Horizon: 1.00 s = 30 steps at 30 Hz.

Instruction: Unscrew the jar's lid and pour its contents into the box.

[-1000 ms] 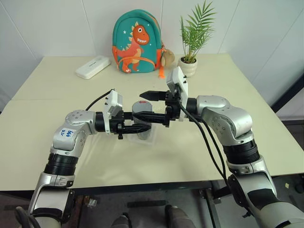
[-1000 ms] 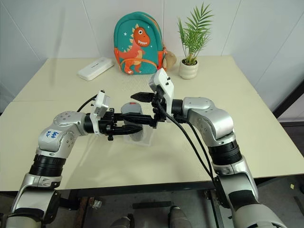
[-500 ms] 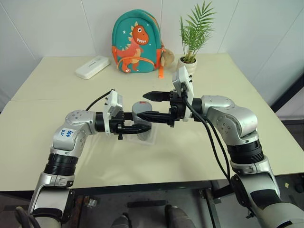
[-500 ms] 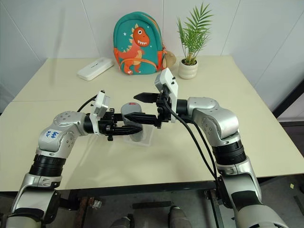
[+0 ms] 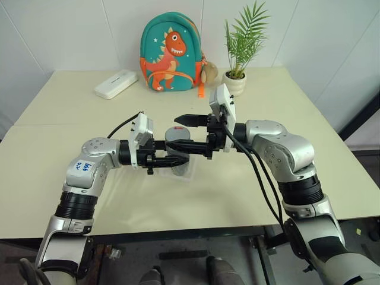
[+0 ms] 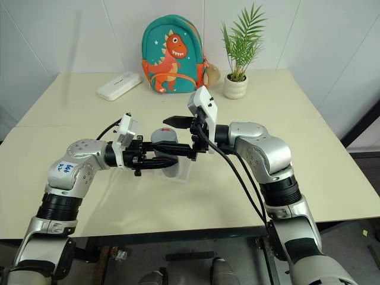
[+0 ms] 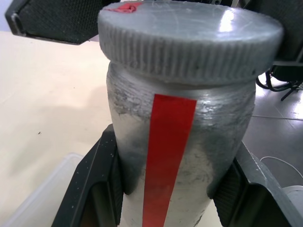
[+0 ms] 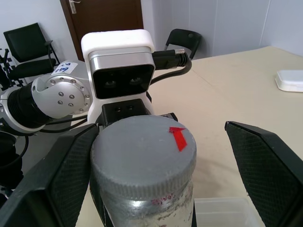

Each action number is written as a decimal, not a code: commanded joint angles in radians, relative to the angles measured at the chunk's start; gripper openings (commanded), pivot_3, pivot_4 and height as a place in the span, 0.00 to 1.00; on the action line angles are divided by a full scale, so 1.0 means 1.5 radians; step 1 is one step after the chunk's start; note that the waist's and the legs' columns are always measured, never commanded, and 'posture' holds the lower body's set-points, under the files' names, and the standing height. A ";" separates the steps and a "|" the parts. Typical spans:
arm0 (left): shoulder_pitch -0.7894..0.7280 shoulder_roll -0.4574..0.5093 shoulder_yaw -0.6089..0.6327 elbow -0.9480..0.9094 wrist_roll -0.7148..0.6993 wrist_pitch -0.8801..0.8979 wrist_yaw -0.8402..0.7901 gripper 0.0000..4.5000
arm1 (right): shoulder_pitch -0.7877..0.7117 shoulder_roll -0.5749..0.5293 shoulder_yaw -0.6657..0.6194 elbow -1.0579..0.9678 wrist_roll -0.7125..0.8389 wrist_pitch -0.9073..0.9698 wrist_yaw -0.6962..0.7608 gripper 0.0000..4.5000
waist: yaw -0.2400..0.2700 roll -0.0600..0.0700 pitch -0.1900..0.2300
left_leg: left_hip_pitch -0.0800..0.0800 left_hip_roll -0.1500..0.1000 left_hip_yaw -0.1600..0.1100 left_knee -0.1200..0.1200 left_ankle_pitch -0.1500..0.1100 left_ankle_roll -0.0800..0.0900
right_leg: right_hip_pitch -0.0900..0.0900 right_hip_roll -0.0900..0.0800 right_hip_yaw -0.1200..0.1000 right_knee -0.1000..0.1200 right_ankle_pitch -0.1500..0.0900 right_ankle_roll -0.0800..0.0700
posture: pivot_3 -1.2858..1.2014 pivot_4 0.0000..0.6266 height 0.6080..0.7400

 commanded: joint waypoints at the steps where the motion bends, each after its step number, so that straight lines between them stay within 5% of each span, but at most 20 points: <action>1: -0.009 0.008 0.010 -0.015 -0.008 -0.008 -0.005 0.44 | -0.005 -0.022 -0.020 -0.004 -0.005 -0.014 0.004 0.99 | 0.000 0.000 0.000 | 0.000 0.000 0.000 0.000 0.000 0.000 | 0.000 0.000 0.000 0.000 0.000 0.000 | 0.52 0.24 1.00; 18: -0.008 0.009 0.012 -0.017 -0.010 -0.008 -0.005 0.44 | 0.034 -0.055 -0.042 -0.058 0.062 0.005 0.045 0.99 | 0.000 0.000 0.000 | 0.000 0.000 0.000 0.000 0.000 0.000 | 0.000 0.000 0.000 0.000 0.000 0.000 | 0.52 0.24 1.00; 30: -0.003 0.014 0.013 -0.027 -0.013 0.000 -0.001 0.44 | -0.008 -0.013 -0.028 -0.031 0.046 -0.001 0.017 0.99 | -0.001 0.000 0.000 | 0.000 0.000 0.000 0.000 0.000 0.000 | 0.000 0.000 0.000 0.001 0.000 0.000 | 0.52 0.24 1.00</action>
